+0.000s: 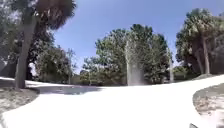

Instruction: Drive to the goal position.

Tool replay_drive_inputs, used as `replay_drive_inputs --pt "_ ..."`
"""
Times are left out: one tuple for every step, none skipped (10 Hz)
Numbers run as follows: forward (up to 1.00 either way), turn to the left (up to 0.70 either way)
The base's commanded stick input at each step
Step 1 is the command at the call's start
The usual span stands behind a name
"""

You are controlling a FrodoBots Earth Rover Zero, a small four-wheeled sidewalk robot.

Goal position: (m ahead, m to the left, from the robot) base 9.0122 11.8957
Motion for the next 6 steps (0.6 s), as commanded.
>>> replay_drive_inputs --pt "0.7 0.14" --pt "0.7 0.14" --pt "0.7 0.14" --pt "0.7 0.14" --pt "0.7 0.14" --pt "0.7 0.14"
